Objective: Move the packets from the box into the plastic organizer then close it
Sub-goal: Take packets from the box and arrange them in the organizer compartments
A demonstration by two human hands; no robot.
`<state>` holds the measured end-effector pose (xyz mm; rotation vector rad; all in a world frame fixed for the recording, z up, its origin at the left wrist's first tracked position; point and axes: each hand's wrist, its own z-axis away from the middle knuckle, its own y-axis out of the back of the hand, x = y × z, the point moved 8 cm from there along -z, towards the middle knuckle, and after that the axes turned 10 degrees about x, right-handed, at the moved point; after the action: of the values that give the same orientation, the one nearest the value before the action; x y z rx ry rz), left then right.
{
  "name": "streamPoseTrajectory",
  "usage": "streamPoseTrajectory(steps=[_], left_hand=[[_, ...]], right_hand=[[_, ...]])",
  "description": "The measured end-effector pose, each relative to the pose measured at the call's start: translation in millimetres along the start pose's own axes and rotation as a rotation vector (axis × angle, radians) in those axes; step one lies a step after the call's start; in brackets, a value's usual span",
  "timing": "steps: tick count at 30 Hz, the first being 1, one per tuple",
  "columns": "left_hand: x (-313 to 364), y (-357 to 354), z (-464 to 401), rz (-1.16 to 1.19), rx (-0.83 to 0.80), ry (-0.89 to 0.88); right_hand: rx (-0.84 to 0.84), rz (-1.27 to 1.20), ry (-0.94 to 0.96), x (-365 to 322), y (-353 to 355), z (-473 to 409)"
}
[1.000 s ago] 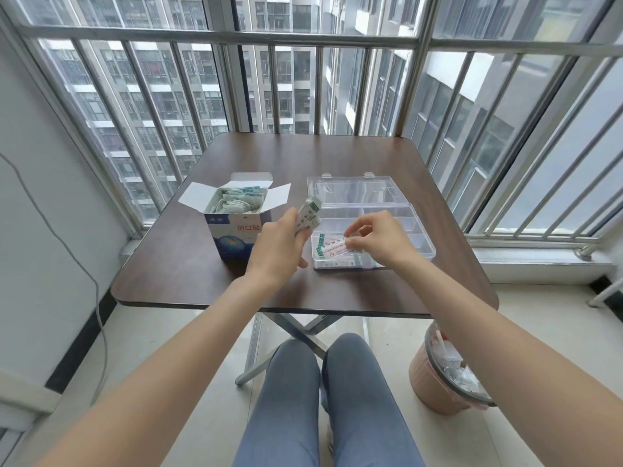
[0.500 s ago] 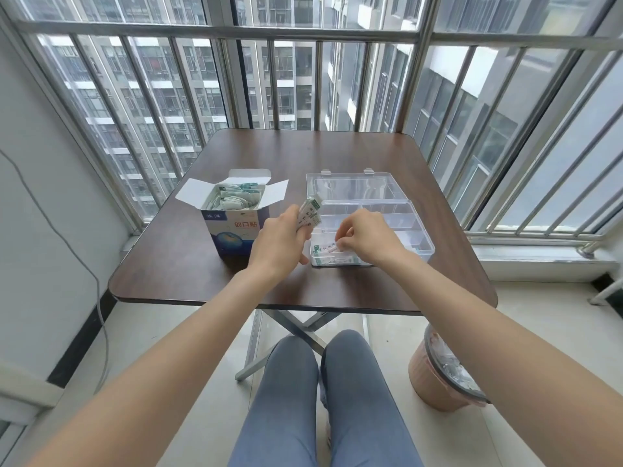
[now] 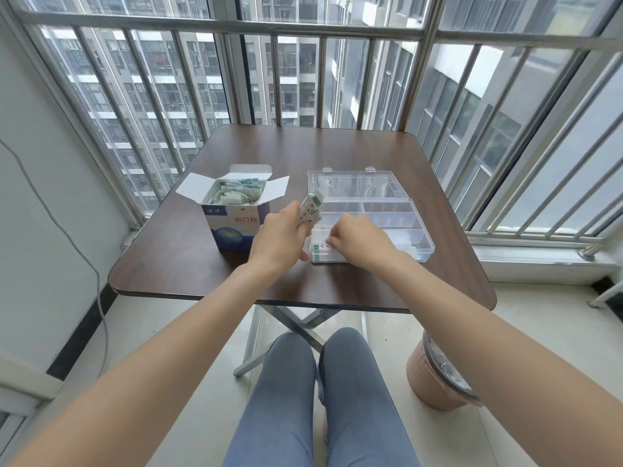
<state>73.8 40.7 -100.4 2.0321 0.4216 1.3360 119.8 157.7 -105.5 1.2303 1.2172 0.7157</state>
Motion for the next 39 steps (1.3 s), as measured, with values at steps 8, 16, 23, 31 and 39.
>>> streamPoseTrajectory(steps=[8,16,23,31,39], left_hand=[[0,2,1,-0.003,-0.002,0.003],[21,14,16,0.397,-0.059,0.049],[37,-2,28,0.650,-0.259,0.132],[34,0,18,0.639,-0.154,0.187],[31,6,5,0.517,0.090,0.129]], right_hand=[[-0.045,-0.042,0.070,1,-2,4],[0.029,-0.565,0.006,10,24,9],[0.035,-1.120,-0.138,21,44,22],[0.145,-1.129,-0.167,34,50,22],[0.327,-1.058,-0.391,95,59,21]])
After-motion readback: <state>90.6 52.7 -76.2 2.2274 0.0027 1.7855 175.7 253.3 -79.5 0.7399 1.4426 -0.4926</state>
